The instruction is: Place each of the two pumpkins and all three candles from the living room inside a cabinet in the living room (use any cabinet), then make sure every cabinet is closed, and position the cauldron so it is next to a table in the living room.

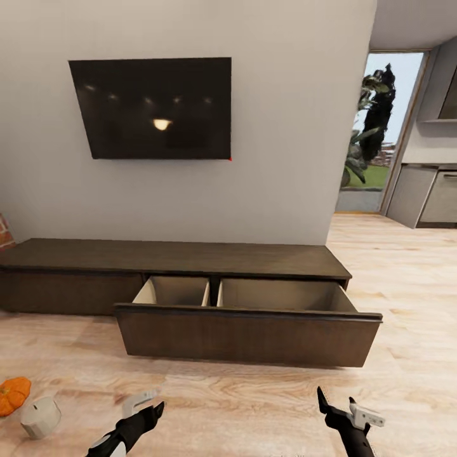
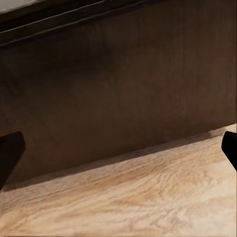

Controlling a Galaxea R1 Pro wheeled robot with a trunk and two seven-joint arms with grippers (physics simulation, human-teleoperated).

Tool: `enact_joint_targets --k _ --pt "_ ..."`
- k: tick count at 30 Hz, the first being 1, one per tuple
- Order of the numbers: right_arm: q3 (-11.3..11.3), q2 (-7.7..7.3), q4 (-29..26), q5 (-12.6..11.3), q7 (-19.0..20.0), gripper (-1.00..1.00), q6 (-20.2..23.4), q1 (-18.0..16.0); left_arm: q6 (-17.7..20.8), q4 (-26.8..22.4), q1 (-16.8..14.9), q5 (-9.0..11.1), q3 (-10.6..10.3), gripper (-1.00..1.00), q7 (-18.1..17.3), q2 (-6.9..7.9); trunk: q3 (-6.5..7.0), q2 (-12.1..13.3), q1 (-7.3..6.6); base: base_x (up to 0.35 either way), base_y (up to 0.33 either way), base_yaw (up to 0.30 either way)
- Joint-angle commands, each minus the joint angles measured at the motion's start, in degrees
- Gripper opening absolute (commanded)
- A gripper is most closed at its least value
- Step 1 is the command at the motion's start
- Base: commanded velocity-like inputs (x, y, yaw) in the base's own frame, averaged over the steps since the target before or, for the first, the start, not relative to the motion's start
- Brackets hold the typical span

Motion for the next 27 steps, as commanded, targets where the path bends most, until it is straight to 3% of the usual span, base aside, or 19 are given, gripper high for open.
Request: enact_joint_targets --k 1,5,17,18,19,21,27 --pt "-0.4 0.64 1.2 -0.3 0.5 1.0 -2.9 0.0 -0.1 0.0 0.0 0.6 -0.4 1.0 0.0 0.05 0.18 0.0 -0.07 -0.33 -0.05 0.277" --pt "-0.4 1.17 2.5 -0.3 0.5 1.0 -5.6 0.0 -0.1 0.0 0.0 0.6 -0.5 1.0 0.0 -0.01 1.06 0.0 -0.17 -0.268 -0.047 0.237" --pt "-0.4 2.13 2.9 -0.4 0.2 1.0 -6.7 0.0 -0.1 0.1 0.0 0.5 -0.5 1.0 0.0 -0.08 1.06 0.0 -0.17 -0.024 -0.004 0.022" --pt "-0.3 2.15 2.9 -0.4 -6.1 1.0 -6.6 0.0 -0.1 1.3 0.0 0.5 -0.5 1.0 0.0 -0.16 1.06 0.0 -0.17 0.0 0.0 0.218" --pt "-0.2 2.15 2.9 -0.4 -7.3 1.0 -6.6 0.0 -0.1 1.3 0.0 0.5 -0.5 1.0 0.0 -0.17 1.06 0.0 -0.17 0.0 0.0 0.238" --pt "-0.2 2.15 2.9 -0.4 -9.0 1.0 -6.5 0.0 -0.1 1.5 0.0 0.1 -0.5 1.0 0.0 -0.19 1.06 0.0 -0.17 0.0 0.0 0.261" --pt "-0.2 2.17 3.0 -0.4 -9.5 1.0 -6.2 0.0 0.0 1.9 0.0 -1.7 -0.5 1.0 -0.1 -0.3 1.06 0.0 -0.17 0.0 0.0 0.275"
